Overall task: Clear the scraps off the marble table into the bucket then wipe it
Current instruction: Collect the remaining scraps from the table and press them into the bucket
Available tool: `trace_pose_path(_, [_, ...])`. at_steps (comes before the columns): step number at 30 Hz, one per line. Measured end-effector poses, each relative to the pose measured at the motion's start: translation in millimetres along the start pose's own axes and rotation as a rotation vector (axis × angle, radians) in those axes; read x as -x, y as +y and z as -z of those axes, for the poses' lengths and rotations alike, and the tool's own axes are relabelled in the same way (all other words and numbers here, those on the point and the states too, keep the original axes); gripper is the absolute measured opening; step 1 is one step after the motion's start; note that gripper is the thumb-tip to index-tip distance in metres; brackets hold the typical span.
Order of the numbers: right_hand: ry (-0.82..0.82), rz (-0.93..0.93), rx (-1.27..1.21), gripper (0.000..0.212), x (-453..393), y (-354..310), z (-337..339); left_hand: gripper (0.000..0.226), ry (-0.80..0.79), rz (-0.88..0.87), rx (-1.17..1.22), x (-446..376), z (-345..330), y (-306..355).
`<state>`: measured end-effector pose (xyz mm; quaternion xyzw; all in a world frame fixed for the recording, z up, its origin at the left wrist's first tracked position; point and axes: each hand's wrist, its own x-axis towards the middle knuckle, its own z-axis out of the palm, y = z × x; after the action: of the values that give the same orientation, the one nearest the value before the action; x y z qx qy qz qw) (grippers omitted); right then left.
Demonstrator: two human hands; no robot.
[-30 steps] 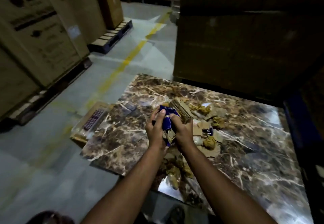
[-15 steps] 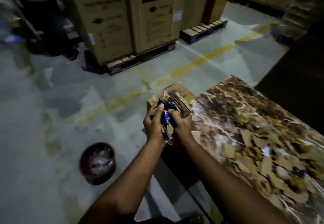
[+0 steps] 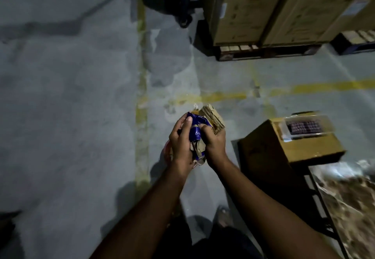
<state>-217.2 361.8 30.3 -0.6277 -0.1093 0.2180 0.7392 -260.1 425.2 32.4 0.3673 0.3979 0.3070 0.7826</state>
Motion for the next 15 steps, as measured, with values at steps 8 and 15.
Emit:
trace_pose_path(8, [-0.163,-0.078,0.152,0.013,-64,93,-36,0.019,0.190,-0.031,0.003,-90,54,-47])
trace_pose_path(15, [-0.261,-0.111,0.280,0.037,-139,263,-30,0.042,0.302,0.016,0.014,-212,121,-170])
